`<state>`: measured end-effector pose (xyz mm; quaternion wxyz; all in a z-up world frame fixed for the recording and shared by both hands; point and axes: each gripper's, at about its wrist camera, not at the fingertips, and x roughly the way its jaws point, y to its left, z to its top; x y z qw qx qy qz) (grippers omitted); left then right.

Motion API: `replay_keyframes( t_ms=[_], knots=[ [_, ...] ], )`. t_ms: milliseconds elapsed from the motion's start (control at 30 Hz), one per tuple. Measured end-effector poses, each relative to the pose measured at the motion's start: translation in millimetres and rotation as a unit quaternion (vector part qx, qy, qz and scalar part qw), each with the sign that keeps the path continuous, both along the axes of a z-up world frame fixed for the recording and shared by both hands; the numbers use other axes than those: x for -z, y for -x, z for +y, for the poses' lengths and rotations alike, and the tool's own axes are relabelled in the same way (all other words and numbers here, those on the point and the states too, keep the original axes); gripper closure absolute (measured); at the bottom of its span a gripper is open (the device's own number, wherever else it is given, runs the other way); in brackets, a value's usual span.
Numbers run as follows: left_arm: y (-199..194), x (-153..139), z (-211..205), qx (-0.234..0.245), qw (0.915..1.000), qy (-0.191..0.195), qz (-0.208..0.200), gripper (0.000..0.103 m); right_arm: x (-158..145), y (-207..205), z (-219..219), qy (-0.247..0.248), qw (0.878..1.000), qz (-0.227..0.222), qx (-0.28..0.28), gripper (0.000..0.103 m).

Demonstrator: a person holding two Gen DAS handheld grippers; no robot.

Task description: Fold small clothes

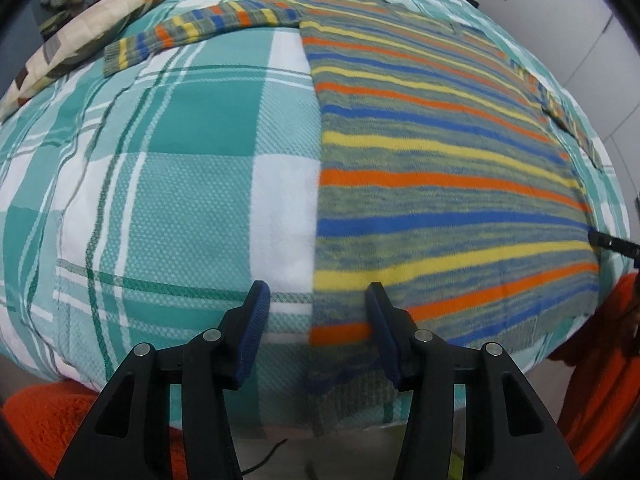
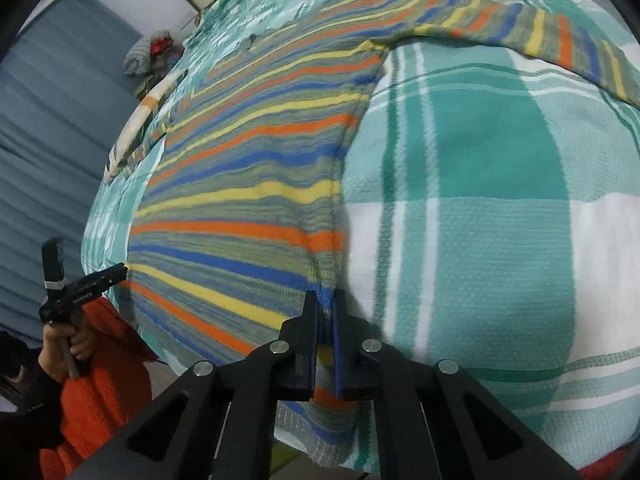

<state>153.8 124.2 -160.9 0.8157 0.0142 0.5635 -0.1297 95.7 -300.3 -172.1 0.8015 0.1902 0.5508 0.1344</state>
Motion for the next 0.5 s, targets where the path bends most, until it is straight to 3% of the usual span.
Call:
replay_keyframes(
  t_ms=[100,200,267,300,367,500],
  knots=[
    [11,5,-10,0.024,0.9997,-0.005,0.008,0.052,-3,4,-6,-0.032,0.999,0.006,0.009,0.065],
    [15,9,-24,0.047,0.9985,-0.025,0.010,0.053,-2,16,2,-0.039,0.998,0.035,-0.038,0.064],
    [16,11,-32,0.060,0.9978,-0.024,0.014,0.074,13,24,17,-0.029,0.991,0.087,-0.092,0.064],
    [18,12,-33,0.063,0.9977,-0.018,0.019,0.099,18,28,24,-0.023,0.988,0.102,-0.114,0.066],
    [18,12,-34,0.058,0.9979,-0.012,0.025,0.098,23,32,37,0.000,0.982,0.120,-0.148,0.097],
    [20,-3,-17,0.026,0.9975,0.034,0.057,0.099,7,37,30,0.029,0.981,0.126,-0.144,0.097]
  ],
)
